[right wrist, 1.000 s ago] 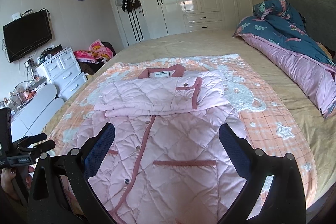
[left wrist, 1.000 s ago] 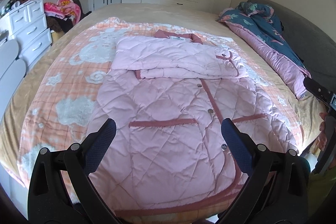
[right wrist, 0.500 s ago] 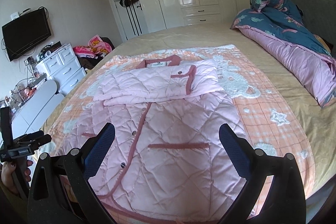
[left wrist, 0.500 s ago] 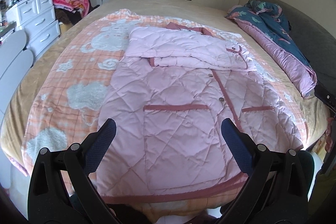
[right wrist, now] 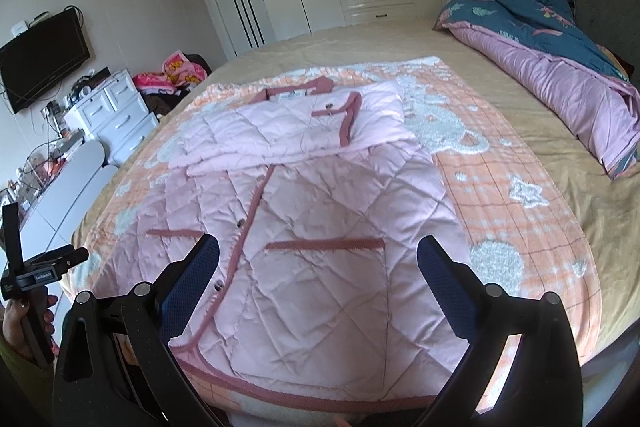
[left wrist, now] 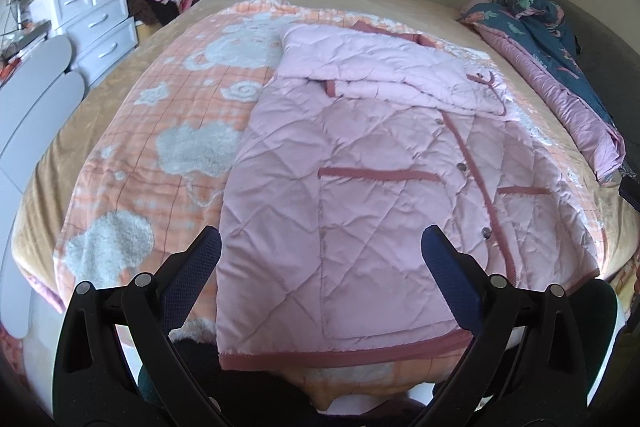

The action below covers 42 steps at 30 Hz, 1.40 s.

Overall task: Fold large clothes
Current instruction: 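Move both tools to the ribbed hem of the jacket, then grasp the ribbed hem with the left tool while the right tool grasps it too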

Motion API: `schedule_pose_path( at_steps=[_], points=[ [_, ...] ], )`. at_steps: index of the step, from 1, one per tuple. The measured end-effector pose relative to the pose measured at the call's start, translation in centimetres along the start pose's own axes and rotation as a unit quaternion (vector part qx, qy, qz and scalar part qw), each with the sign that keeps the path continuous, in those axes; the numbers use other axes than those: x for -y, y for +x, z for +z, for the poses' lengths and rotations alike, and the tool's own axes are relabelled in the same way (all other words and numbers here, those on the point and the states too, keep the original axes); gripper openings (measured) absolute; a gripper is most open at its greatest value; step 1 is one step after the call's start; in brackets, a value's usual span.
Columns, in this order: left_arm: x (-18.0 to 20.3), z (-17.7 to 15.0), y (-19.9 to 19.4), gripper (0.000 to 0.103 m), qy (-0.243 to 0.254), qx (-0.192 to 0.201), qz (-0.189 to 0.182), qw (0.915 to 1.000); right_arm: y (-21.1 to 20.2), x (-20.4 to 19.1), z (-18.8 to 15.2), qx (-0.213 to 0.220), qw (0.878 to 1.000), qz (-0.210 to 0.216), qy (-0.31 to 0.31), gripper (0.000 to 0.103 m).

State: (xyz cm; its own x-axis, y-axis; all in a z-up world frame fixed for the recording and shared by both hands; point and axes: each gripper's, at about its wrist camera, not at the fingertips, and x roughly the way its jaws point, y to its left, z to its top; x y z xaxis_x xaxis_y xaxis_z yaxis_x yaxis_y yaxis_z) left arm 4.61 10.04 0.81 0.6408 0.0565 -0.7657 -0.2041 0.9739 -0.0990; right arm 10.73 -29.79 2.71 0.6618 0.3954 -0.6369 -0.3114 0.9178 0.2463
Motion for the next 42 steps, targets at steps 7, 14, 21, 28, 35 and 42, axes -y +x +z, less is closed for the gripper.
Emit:
schedule_pose_path(
  at_steps=[7, 14, 21, 28, 35, 42],
  points=[
    [-1.3, -0.6, 1.2, 0.094, -0.014, -0.021, 0.008, 0.9997, 0.6, 1.3, -0.6, -0.014, 1.0, -0.009, 0.006, 0.099],
    [-3.1, -1.3, 2.4, 0.094, -0.036, -0.042, 0.006, 0.9985, 1.0, 2.4, -1.1, -0.028, 0.999, -0.019, 0.009, 0.099],
    [-5.7, -2.8, 3.3, 0.094, -0.065, -0.066, -0.007, 0.9957, 1.5, 3.2, -1.4, -0.054, 0.998, -0.037, -0.005, 0.099],
    [-7.3, -4.4, 3.5, 0.087, -0.091, -0.057, -0.047, 0.9931, 0.7, 4.9, -1.8, -0.054, 0.997, -0.046, 0.005, 0.099],
    [-7.5, -5.4, 4.7, 0.054, -0.099, -0.081, -0.083, 0.9883, 0.2, 6.4, -2.7, -0.058, 0.997, -0.057, 0.018, 0.099],
    [-6.9, -5.5, 6.1, 0.054, -0.096, -0.106, -0.106, 0.9841, 0.1, 8.0, -4.4, -0.073, 0.995, -0.061, 0.036, 0.099]
  ],
)
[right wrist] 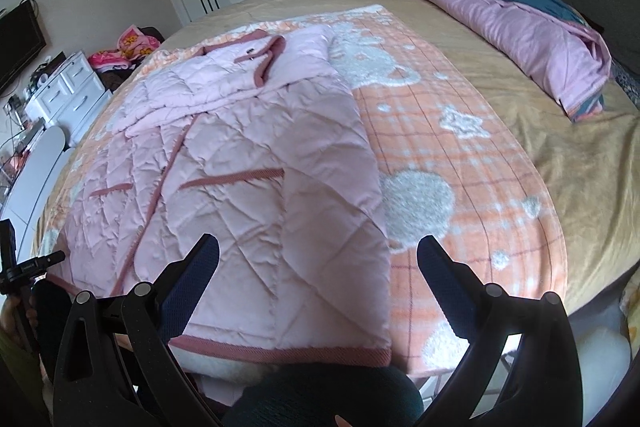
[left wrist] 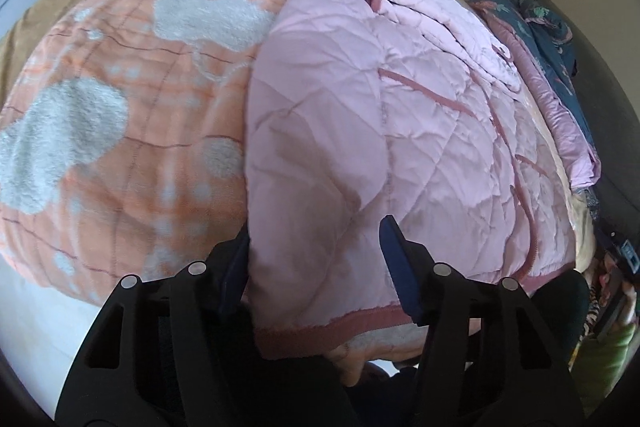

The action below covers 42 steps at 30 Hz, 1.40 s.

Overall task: Fold large clothes
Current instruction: 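Grasp the ribbed hem with the left tool while the right tool grasps it too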

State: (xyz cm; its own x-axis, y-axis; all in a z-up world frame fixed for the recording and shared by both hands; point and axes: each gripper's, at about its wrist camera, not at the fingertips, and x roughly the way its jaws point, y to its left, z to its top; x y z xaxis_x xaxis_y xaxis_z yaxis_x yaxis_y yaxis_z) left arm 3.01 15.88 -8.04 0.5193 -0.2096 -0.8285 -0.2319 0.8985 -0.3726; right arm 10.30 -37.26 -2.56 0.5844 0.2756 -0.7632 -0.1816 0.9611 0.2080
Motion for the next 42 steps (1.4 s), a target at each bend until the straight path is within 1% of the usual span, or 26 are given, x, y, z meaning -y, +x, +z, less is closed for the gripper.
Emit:
schedule_pose_path(
  at_steps=[3, 6, 8, 10, 13, 16, 20, 22, 24, 26, 28, 29, 31, 32, 33, 34, 35, 37, 38, 39, 40, 42],
  points=[
    [0.7, 0.3, 1.1, 0.061, 0.011, -0.013, 0.0, 0.9999, 0.5, 0.6, -0.5, -0.016, 1.0, 0.016, 0.009, 0.099],
    [1.3, 0.7, 2.1, 0.065, 0.012, -0.023, -0.005, 0.9997, 1.2, 1.1, -0.5, -0.043, 0.998, 0.046, 0.019, 0.099],
    [1.5, 1.0, 2.8, 0.065, 0.013, -0.027, -0.004, 0.9995, 1.8, 1.2, -0.5, -0.063, 0.996, 0.057, 0.014, 0.099],
    [1.7, 1.1, 2.9, 0.065, 0.014, -0.026, -0.004, 0.9995, 2.4, 1.3, -0.6, -0.081, 0.995, 0.055, 0.009, 0.099],
    [1.7, 1.1, 2.9, 0.065, 0.013, -0.024, -0.008, 0.9996, 3.6, 1.8, -1.0, -0.117, 0.991, 0.071, 0.013, 0.099],
    [1.4, 1.1, 2.6, 0.065, 0.008, -0.021, -0.019, 0.9996, 5.0, 2.8, -1.4, -0.156, 0.983, 0.092, 0.034, 0.099],
    [1.2, 1.1, 2.5, 0.065, 0.002, -0.018, -0.026, 0.9995, 6.2, 3.6, -1.8, -0.189, 0.975, 0.103, 0.044, 0.099],
    [1.1, 1.0, 2.4, 0.065, -0.001, -0.018, -0.026, 0.9995, 7.0, 4.0, -2.2, -0.211, 0.971, 0.104, 0.044, 0.099],
    [1.3, 0.8, 2.2, 0.065, 0.002, -0.018, -0.022, 0.9996, 7.4, 4.0, -2.6, -0.224, 0.967, 0.114, 0.035, 0.098],
    [1.5, 0.6, 2.0, 0.065, 0.006, -0.018, -0.014, 0.9997, 7.3, 3.7, -2.8, -0.228, 0.967, 0.113, 0.021, 0.096],
    [1.6, 0.4, 1.9, 0.065, 0.008, -0.02, -0.01, 0.9997, 7.1, 3.3, -2.9, -0.231, 0.967, 0.104, 0.001, 0.082],
    [1.6, 0.3, 1.9, 0.065, 0.009, -0.024, -0.008, 0.9997, 7.0, 3.3, -2.9, -0.23, 0.967, 0.108, -0.002, 0.079],
    [1.8, 0.0, 1.9, 0.065, 0.011, -0.03, -0.004, 0.9995, 6.9, 3.2, -3.0, -0.226, 0.966, 0.129, -0.003, 0.063],
    [1.8, -0.1, 1.9, 0.065, 0.012, -0.029, -0.003, 0.9995, 6.9, 3.0, -3.2, -0.223, 0.967, 0.127, -0.007, 0.063],
    [1.8, -0.2, 1.8, 0.065, 0.013, -0.029, -0.004, 0.9995, 6.7, 2.8, -3.3, -0.218, 0.968, 0.126, -0.015, 0.061],
    [1.8, -0.2, 1.7, 0.065, 0.013, -0.029, -0.004, 0.9995, 6.5, 2.7, -3.2, -0.213, 0.969, 0.127, -0.02, 0.054],
    [1.8, -0.3, 1.7, 0.065, 0.013, -0.027, -0.005, 0.9995, 5.8, 2.4, -3.1, -0.197, 0.971, 0.13, -0.027, 0.05],
    [1.7, -0.4, 1.1, 0.064, 0.006, -0.01, -0.01, 0.9999, 4.5, 1.5, -2.3, -0.156, 0.975, 0.152, -0.037, 0.038],
    [1.7, -0.4, 0.9, 0.06, 0.006, -0.004, -0.012, 0.9999, 3.5, 1.3, -1.9, -0.134, 0.976, 0.165, -0.035, 0.036],
    [1.7, -0.5, 0.8, 0.052, 0.006, -0.001, -0.009, 0.9999, 3.0, 1.2, -1.6, -0.119, 0.977, 0.174, -0.033, 0.033],
    [1.7, -0.5, 0.7, 0.048, 0.005, 0.003, -0.005, 1.0, 2.4, 1.1, -1.3, -0.104, 0.977, 0.183, -0.03, 0.033],
    [1.7, -0.5, 0.4, 0.031, 0.005, 0.009, -0.003, 0.9999, 2.5, 0.9, -0.9, -0.105, 0.976, 0.188, -0.026, 0.033]
  ],
)
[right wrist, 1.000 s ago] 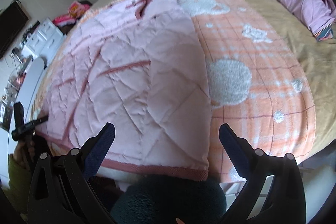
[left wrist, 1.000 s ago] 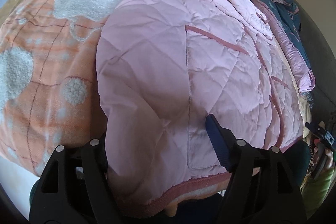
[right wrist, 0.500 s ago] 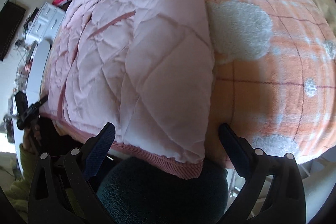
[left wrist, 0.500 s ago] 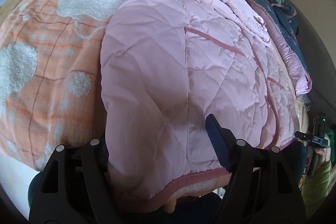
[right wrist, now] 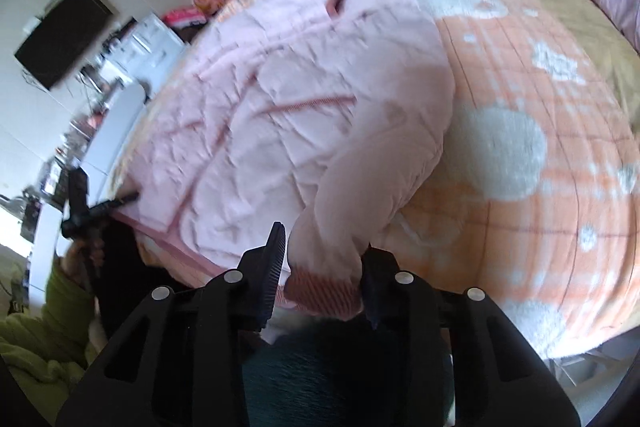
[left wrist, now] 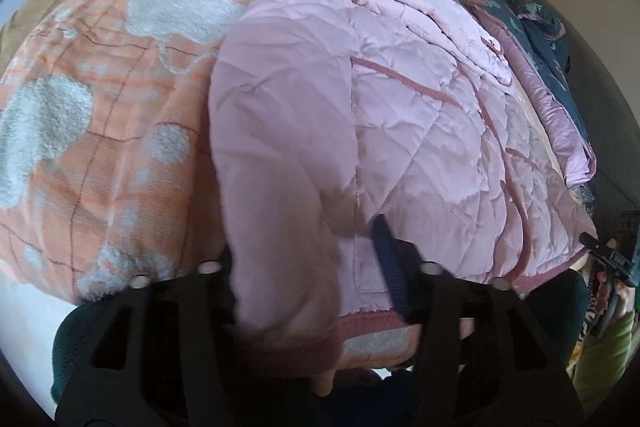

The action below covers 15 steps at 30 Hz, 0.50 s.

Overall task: Fold large clothes
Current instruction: 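Grasp the ribbed hem with the left tool while the right tool grasps it too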

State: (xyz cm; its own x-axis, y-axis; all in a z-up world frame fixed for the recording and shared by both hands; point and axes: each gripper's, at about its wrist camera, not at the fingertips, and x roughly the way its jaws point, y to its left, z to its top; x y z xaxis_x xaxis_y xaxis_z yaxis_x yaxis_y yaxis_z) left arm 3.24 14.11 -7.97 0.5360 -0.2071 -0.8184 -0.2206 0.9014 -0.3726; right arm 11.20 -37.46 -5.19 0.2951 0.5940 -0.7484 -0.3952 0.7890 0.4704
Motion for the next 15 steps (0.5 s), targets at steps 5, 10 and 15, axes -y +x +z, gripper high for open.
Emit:
schedule_pose_path(
  at_steps=[5, 10, 15],
  points=[
    [-0.2, -0.3, -1.0, 0.022, 0.008, 0.005, 0.004, 0.9999, 1.3, 0.8, 0.0, -0.046, 0.999, -0.005, 0.001, 0.046],
    [0.6, -0.9, -1.2, 0.022, 0.028, 0.007, 0.011, 0.9995, 3.8, 1.1, -1.4, -0.097, 0.995, -0.028, -0.005, 0.054],
    [0.8, -1.0, -1.0, 0.022, 0.038, 0.006, 0.014, 0.9992, 4.5, 0.4, -1.9, -0.094, 0.994, -0.048, -0.024, 0.041]
  ],
)
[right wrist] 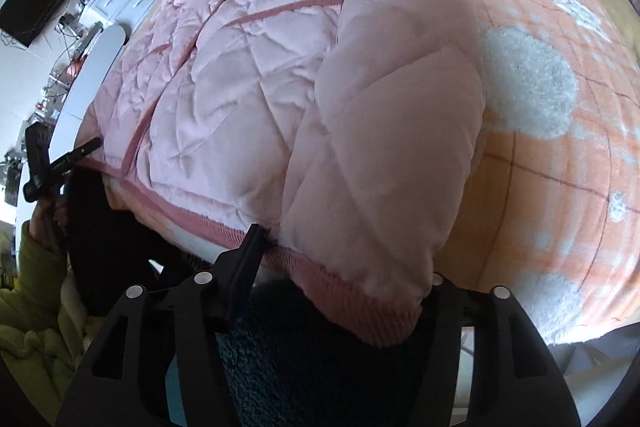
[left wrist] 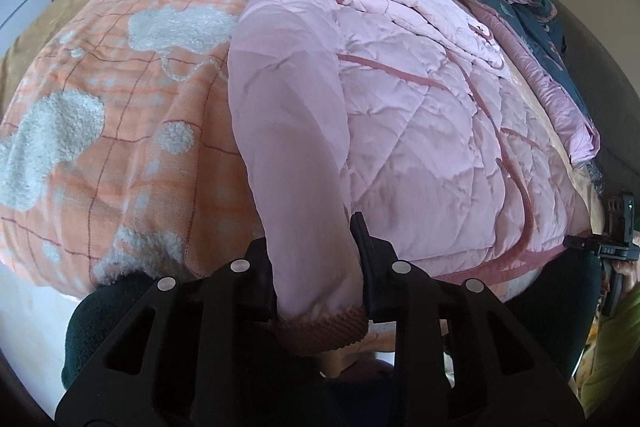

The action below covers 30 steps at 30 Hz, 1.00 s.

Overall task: Fold large clothes
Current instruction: 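Grasp the ribbed hem with the left tool while the right tool grasps it too, then lift the held hem with both tools and fold it toward the collar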

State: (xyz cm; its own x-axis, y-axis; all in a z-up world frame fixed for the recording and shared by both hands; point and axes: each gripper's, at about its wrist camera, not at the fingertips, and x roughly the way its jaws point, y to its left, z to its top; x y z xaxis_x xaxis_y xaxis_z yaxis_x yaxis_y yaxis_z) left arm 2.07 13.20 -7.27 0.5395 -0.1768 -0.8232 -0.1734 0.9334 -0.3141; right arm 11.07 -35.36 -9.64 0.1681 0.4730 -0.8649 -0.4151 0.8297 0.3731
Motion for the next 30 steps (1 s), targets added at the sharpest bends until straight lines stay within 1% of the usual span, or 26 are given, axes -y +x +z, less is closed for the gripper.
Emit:
schedule_pose_path(
  at_steps=[1, 4, 8, 10, 16, 20, 21, 24, 30],
  points=[
    [0.2, -0.1, -0.1, 0.02, 0.0, 0.0, 0.001, 1.0, -0.4, -0.3, 0.0, 0.015, 1.0, -0.01, -0.003, 0.026],
    [0.4, 0.1, -0.6, 0.016, 0.006, 0.009, 0.005, 0.9999, -2.0, -2.4, 0.0, 0.072, 0.996, -0.033, -0.029, 0.018],
    [0.9, 0.9, -1.6, 0.015, 0.013, 0.027, 0.002, 0.9996, -3.6, -3.9, 0.4, 0.12, 0.99, -0.047, -0.049, 0.016],
    [1.1, 1.3, -2.0, 0.014, 0.014, 0.034, -0.001, 0.9993, -4.0, -4.5, 0.8, 0.138, 0.988, -0.047, -0.051, 0.016],
    [1.4, 2.1, -3.0, 0.013, 0.008, 0.053, -0.011, 0.9985, -6.4, -4.7, 1.5, 0.199, 0.979, -0.016, -0.029, 0.015],
    [1.3, 3.4, -4.4, 0.013, -0.001, 0.075, -0.024, 0.9969, -7.9, -4.9, 1.9, 0.232, 0.973, -0.002, -0.016, 0.015],
    [1.3, 3.8, -4.8, 0.013, -0.004, 0.081, -0.032, 0.9962, -8.1, -5.0, 2.0, 0.238, 0.971, 0.003, -0.013, 0.015],
    [1.6, 4.6, -5.3, 0.013, -0.003, 0.091, -0.037, 0.9951, -8.8, -4.7, 2.8, 0.253, 0.967, 0.019, 0.0, 0.014],
    [2.2, 6.4, -5.9, 0.013, -0.003, 0.109, -0.047, 0.9929, -9.8, -4.8, 3.9, 0.269, 0.963, 0.03, 0.013, 0.014]
  ],
)
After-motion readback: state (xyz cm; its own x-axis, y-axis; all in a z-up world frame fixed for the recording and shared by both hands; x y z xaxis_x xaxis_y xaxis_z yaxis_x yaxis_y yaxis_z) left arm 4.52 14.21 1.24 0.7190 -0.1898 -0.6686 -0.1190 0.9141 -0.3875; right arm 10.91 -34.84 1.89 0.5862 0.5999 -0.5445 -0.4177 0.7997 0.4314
